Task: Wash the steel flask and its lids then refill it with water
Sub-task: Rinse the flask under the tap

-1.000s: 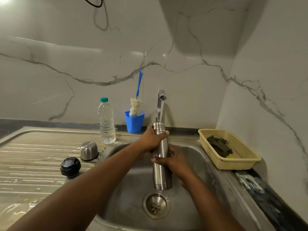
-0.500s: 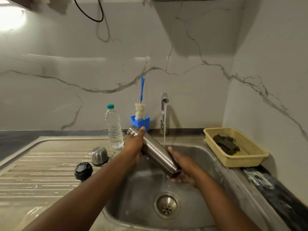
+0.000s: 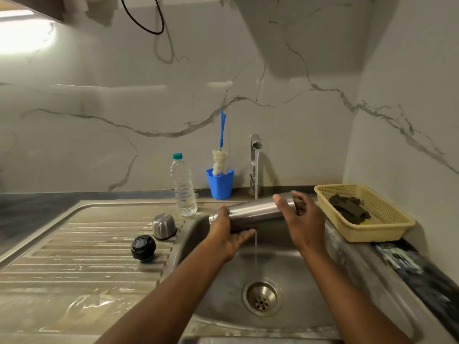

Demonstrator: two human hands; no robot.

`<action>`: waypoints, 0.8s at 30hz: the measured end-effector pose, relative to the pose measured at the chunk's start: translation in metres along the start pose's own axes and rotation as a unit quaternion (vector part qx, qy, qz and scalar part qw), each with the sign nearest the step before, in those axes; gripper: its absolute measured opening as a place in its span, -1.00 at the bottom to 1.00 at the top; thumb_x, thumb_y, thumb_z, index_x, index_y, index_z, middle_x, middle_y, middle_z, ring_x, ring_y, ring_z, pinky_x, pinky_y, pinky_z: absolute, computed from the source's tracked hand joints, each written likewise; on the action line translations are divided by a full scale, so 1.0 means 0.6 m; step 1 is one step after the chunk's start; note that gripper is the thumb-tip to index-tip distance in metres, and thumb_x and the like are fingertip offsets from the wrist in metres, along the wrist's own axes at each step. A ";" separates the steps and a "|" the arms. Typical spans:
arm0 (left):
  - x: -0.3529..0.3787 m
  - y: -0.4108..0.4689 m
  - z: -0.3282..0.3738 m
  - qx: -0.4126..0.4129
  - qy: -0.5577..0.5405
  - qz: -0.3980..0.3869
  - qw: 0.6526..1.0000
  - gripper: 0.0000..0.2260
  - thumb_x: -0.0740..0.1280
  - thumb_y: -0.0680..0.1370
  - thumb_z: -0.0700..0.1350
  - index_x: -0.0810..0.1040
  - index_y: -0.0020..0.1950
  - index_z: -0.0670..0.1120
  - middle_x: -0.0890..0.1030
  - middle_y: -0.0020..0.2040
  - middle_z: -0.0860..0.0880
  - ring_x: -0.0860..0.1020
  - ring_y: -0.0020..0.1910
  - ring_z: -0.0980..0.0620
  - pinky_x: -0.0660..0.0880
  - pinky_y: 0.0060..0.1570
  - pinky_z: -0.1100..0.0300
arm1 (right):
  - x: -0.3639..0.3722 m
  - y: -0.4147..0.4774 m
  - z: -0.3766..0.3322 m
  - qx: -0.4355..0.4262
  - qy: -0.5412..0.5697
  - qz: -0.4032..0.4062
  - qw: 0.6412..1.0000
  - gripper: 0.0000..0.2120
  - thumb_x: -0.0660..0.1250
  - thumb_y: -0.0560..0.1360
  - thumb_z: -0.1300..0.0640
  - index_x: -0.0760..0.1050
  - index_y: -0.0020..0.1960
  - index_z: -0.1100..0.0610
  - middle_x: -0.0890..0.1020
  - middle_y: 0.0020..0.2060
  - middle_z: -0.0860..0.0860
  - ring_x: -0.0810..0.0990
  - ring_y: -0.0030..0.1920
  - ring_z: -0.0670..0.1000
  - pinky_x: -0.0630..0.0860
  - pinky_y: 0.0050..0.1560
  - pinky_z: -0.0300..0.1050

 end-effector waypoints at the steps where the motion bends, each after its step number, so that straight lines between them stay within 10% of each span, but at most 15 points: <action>1: -0.001 0.001 -0.009 -0.015 0.003 -0.011 1.000 -0.40 0.40 0.61 0.15 0.32 0.54 -0.11 0.52 0.34 -0.39 0.62 0.22 -0.43 0.66 0.08 -0.29 | -0.002 0.000 -0.001 -0.008 0.009 0.016 1.000 -0.43 0.48 0.49 -0.22 0.53 0.39 0.05 0.60 0.14 -0.10 0.58 0.05 -0.20 0.47 -0.13 -0.46; 13: -0.059 0.011 0.007 -0.111 0.358 -0.057 0.925 -0.28 0.17 0.63 0.39 0.56 0.21 -0.30 0.69 0.02 -0.32 0.72 -0.08 -0.27 0.70 -0.13 -0.04 | -0.011 -0.005 -0.023 -0.119 0.002 0.070 0.990 -0.51 0.50 0.44 -0.23 0.61 0.20 0.08 0.67 0.01 -0.04 0.62 0.02 -0.22 0.49 -0.09 -0.50; 18: -0.049 -0.003 0.082 0.084 0.551 -0.012 0.830 -0.71 0.32 0.70 -0.01 0.61 0.05 -0.25 0.68 -0.29 -0.15 0.61 -0.42 -0.03 0.54 -0.42 0.15 | -0.011 -0.003 -0.016 -0.102 0.006 0.077 0.992 -0.53 0.51 0.43 -0.23 0.61 0.19 0.04 0.67 -0.01 -0.08 0.62 -0.01 -0.24 0.51 -0.13 -0.49; 24: 0.048 0.055 0.126 0.224 0.473 -0.026 0.852 -0.86 0.33 0.69 -0.19 0.61 0.18 -0.22 0.67 -0.04 -0.20 0.66 -0.18 -0.10 0.68 -0.16 0.04 | -0.009 0.007 0.000 -0.053 0.041 0.089 0.994 -0.59 0.51 0.42 -0.27 0.62 0.12 -0.04 0.69 -0.04 -0.15 0.66 -0.05 -0.20 0.61 -0.11 -0.32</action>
Point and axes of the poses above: each hand's wrist, its own y-axis towards the middle knuckle, its own x-axis out of the palm, z = x × y, the point moved 1 cm from there along y, towards the middle knuckle
